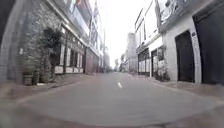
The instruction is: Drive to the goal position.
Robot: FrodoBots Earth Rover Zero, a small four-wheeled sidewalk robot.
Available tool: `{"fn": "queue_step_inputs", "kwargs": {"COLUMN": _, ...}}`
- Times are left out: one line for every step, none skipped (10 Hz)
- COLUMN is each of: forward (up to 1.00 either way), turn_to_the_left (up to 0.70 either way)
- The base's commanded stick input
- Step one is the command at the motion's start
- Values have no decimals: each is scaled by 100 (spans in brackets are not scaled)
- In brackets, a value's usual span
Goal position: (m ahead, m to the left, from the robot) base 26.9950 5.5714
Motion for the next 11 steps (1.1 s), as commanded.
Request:
{"fn": "queue_step_inputs", "kwargs": {"forward": 100, "turn_to_the_left": 6}}
{"fn": "queue_step_inputs", "kwargs": {"forward": 100, "turn_to_the_left": 6}}
{"fn": "queue_step_inputs", "kwargs": {"forward": 100, "turn_to_the_left": 6}}
{"fn": "queue_step_inputs", "kwargs": {"forward": 100, "turn_to_the_left": 6}}
{"fn": "queue_step_inputs", "kwargs": {"forward": 100, "turn_to_the_left": 6}}
{"fn": "queue_step_inputs", "kwargs": {"forward": 100, "turn_to_the_left": 6}}
{"fn": "queue_step_inputs", "kwargs": {"forward": 100, "turn_to_the_left": 6}}
{"fn": "queue_step_inputs", "kwargs": {"forward": 100, "turn_to_the_left": -10}}
{"fn": "queue_step_inputs", "kwargs": {"forward": 100, "turn_to_the_left": -34}}
{"fn": "queue_step_inputs", "kwargs": {"forward": 100, "turn_to_the_left": -34}}
{"fn": "queue_step_inputs", "kwargs": {"forward": 100, "turn_to_the_left": -34}}
